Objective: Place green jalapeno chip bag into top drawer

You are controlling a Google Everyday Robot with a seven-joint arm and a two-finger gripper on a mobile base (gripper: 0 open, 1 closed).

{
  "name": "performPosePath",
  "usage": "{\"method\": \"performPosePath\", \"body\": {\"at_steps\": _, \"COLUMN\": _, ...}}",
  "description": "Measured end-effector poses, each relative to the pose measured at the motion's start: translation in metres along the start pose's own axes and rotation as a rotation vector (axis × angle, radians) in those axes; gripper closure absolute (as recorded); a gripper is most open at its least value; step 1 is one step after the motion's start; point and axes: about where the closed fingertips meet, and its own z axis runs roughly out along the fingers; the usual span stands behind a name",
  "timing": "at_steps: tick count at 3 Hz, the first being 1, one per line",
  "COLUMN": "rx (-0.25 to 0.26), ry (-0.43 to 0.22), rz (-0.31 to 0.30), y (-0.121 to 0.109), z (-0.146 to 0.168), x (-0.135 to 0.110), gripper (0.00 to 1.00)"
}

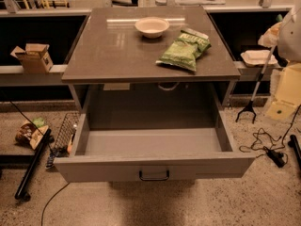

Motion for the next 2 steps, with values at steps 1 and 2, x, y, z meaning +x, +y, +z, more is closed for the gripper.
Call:
{"method": "performPosePath", "body": {"at_steps": 1, "rx": 0.000, "ry": 0.000, "rz": 0.000, "y": 0.000, "z": 0.000, "x": 0.000, "gripper": 0.00}}
{"method": "performPosePath", "body": {"at_steps": 2, "rx": 0.043, "ry": -0.029, "rz": 0.054, "y": -0.027, "z": 0.021, "x": 0.002, "gripper": 0.00}}
